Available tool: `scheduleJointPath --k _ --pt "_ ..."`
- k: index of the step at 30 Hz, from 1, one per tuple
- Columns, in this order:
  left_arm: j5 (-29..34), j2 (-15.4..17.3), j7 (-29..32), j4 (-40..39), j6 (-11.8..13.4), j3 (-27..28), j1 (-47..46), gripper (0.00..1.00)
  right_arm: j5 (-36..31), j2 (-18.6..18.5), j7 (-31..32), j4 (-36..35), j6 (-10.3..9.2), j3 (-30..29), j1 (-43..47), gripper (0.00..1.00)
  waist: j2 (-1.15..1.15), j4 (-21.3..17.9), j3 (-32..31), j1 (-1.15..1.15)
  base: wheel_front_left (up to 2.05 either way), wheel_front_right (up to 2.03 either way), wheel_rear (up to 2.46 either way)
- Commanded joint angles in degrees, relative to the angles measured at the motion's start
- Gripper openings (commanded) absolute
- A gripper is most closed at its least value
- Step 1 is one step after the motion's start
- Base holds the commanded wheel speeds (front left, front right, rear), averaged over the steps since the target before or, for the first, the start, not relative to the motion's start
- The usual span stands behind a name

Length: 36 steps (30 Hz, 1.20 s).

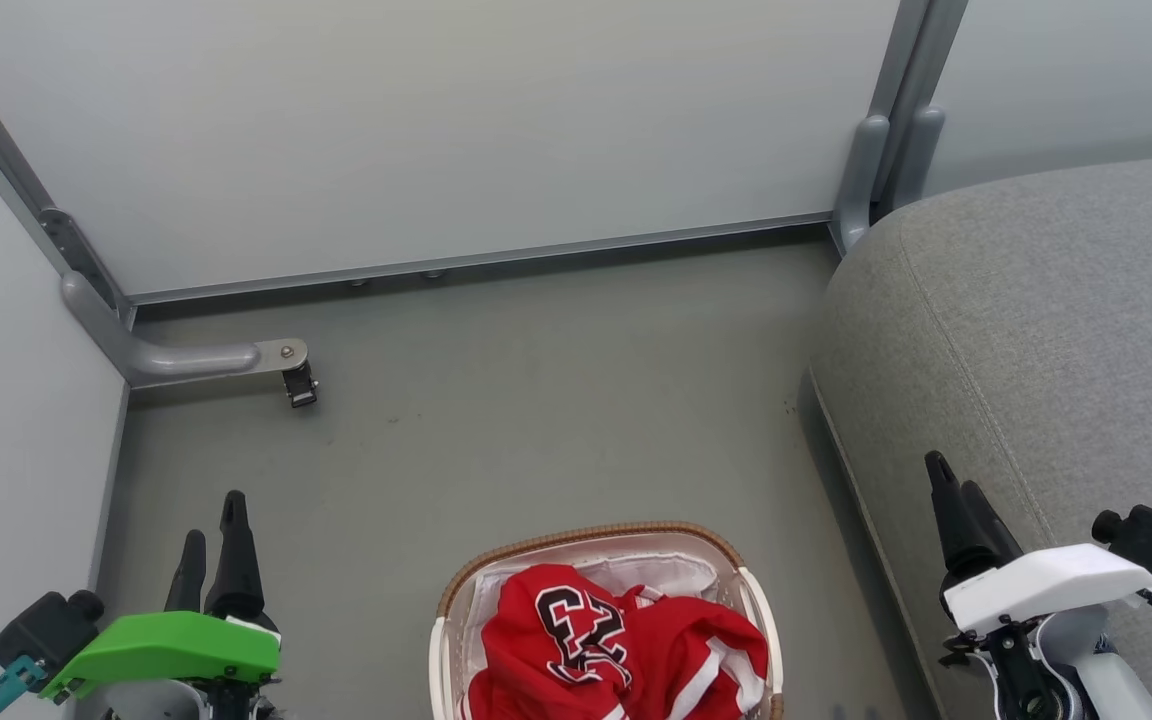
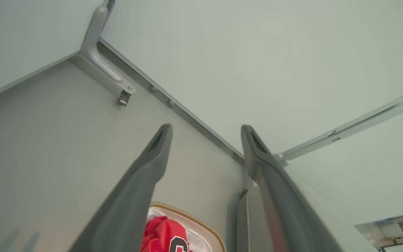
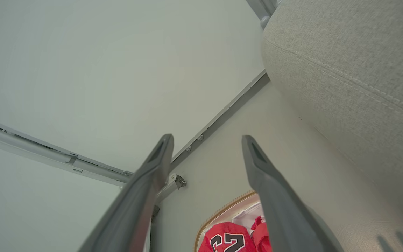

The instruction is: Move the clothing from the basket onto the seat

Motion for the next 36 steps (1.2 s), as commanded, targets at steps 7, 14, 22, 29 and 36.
scheduleJointPath --k 7,14,22,29,36 --pt "8.02 1.36 -1.77 0.34 0.5 -1.68 -0.55 1.0 -7.74 -1.59 -1.84 0.9 0.0 2.05 -2.83 1.0 0.13 0.1 0.08 0.0 0.0 0.0 0.0" --pt "13.42 2.31 -3.0 1.16 0.86 -3.51 -0.84 1.0 -13.39 -1.97 -3.11 1.85 0.0 2.75 -4.01 1.0 0.15 0.12 0.13 0.0 0.0 0.0 0.0" --pt "18.73 3.14 -4.31 1.81 1.12 -5.1 -1.03 1.0 -19.0 -2.55 -4.36 2.87 0.01 4.07 -5.23 1.0 0.17 0.21 0.21 0.0 0.0 0.0 0.0" --pt "22.99 3.67 -5.35 2.14 1.52 -6.39 -1.03 1.0 -23.49 -2.75 -5.42 3.63 0.01 4.86 -5.81 1.0 0.19 0.3 0.2 0.0 0.0 0.0 0.0" --pt "26.17 3.29 -6.43 1.79 2.32 -6.45 -0.31 1.0 -28.08 -2.6 -6.46 4.25 0.01 5.28 -5.5 1.0 0.21 0.36 0.2 0.0 0.0 0.0 0.0"
